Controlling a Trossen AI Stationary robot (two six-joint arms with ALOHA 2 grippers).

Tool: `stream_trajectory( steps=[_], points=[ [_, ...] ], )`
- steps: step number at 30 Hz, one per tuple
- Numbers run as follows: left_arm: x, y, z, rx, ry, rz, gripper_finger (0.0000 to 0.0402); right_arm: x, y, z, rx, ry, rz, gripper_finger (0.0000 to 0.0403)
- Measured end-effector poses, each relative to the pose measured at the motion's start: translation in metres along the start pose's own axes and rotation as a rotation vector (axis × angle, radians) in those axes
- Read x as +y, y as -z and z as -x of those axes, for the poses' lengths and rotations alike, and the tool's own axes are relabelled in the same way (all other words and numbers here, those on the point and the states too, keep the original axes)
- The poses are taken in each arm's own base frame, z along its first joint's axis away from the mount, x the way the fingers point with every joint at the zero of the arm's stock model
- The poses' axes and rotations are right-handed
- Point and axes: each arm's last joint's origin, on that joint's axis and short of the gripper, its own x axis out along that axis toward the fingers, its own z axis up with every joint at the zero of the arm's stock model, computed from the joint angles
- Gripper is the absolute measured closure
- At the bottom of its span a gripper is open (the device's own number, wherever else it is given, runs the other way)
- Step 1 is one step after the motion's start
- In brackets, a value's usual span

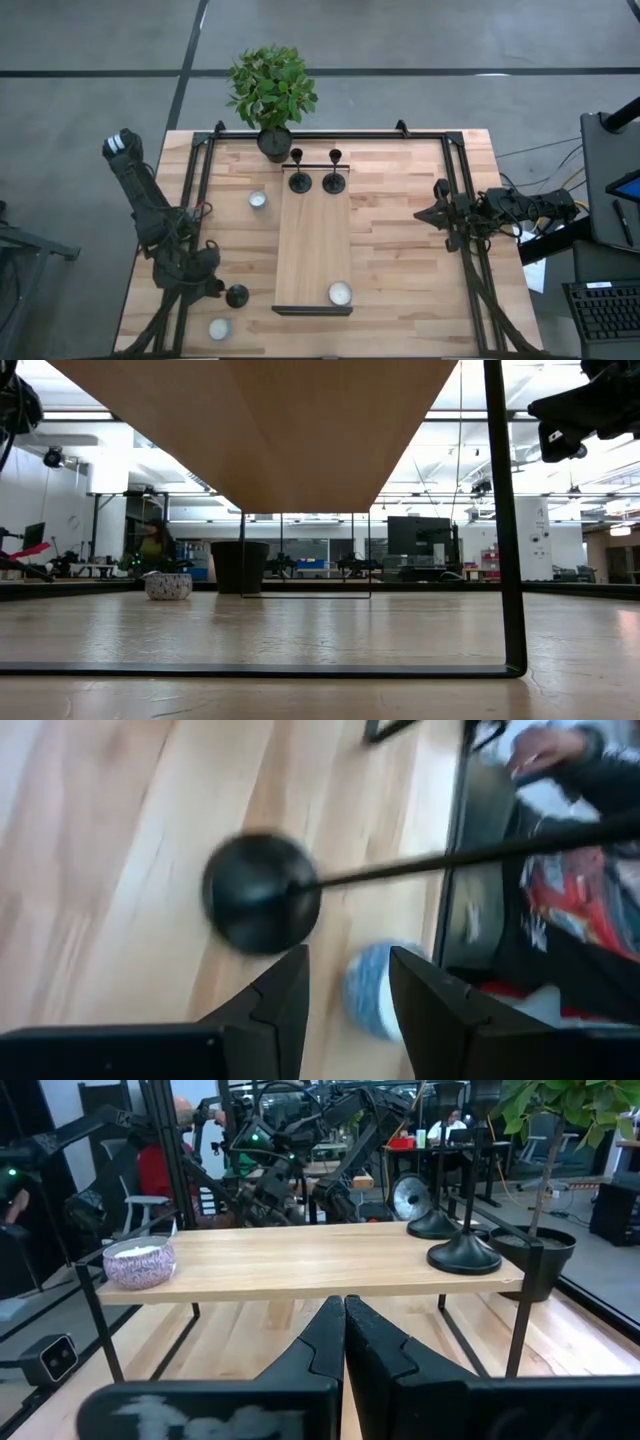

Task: Pick & Place candle stick holders
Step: Put the black candle holder on the shelf

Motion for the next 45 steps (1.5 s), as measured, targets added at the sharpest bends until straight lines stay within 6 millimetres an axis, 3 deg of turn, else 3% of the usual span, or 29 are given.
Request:
stream_trajectory(
  steps=[26, 45],
  points=[
    [-0.011, 0.002, -0.019, -0.189, -0.002, -0.144, 0.0266, 0.000, 0.000, 0.000, 0.000, 0.000, 0.000, 0.0394],
    [-0.009, 0.005, -0.028, -0.208, -0.052, -0.093, 0.0283, 0.000, 0.000, 0.000, 0.000, 0.000, 0.002, 0.0394]
  ],
)
